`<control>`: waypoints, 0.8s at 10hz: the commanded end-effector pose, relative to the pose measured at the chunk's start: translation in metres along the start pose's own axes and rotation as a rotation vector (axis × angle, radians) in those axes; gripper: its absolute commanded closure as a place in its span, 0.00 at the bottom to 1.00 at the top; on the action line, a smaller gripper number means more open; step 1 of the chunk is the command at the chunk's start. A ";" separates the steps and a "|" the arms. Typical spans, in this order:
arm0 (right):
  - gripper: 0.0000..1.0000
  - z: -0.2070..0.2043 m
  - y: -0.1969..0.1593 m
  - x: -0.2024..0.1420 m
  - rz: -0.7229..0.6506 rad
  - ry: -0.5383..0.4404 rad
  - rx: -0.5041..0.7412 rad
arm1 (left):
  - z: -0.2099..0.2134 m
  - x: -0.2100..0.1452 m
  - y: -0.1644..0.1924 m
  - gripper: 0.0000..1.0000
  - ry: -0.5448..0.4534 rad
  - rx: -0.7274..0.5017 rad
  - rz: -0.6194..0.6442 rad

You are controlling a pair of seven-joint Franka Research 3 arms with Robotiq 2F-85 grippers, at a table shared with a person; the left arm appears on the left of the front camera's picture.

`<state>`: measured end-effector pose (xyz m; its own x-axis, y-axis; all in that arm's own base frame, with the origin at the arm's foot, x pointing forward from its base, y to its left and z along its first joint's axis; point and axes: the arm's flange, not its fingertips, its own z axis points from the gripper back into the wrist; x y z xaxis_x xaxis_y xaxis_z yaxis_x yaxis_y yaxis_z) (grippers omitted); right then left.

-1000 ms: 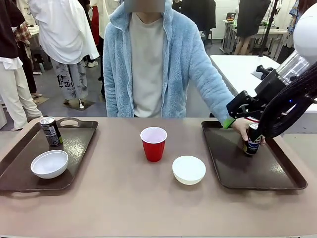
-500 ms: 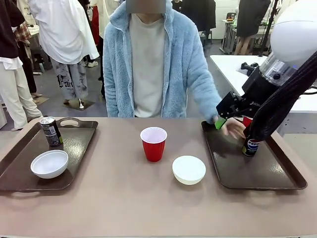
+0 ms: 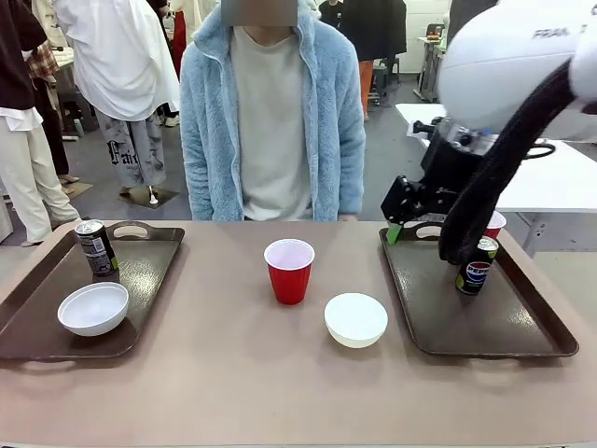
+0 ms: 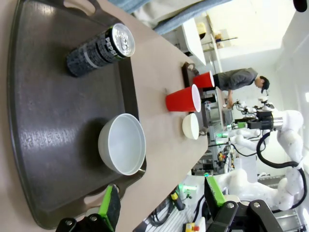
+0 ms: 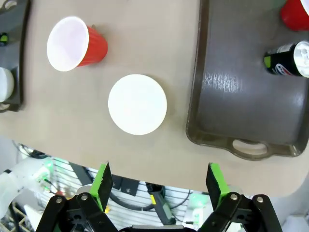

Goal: Prepare tableware on both trays.
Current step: Pick up a Picnic Bowl from the table and place it on a Handle tray.

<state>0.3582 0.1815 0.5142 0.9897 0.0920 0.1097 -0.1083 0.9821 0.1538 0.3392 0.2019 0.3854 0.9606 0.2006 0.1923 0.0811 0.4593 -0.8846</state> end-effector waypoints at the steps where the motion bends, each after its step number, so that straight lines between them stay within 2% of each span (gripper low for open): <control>1: 0.00 -0.003 0.028 0.018 0.008 0.020 -0.081 | 0.002 -0.001 0.001 0.07 -0.002 -0.012 -0.016; 3: 0.00 -0.015 0.045 0.030 0.032 0.030 -0.130 | 0.002 -0.001 0.001 0.07 -0.002 -0.012 -0.016; 4: 0.00 -0.015 0.046 0.032 0.100 0.049 -0.022 | 0.002 -0.001 0.001 0.07 -0.002 -0.012 -0.016; 5: 0.00 -0.011 0.037 0.019 0.044 0.017 -0.087 | 0.002 -0.001 0.001 0.07 -0.002 -0.012 -0.016; 8: 0.00 -0.011 0.037 0.019 0.044 0.017 -0.087 | 0.002 -0.001 0.001 0.07 -0.002 -0.012 -0.016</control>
<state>0.3798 0.2235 0.5143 0.9850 0.1434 0.0958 -0.1511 0.9854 0.0788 0.3391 0.2021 0.3854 0.9606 0.2010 0.1922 0.0809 0.4593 -0.8846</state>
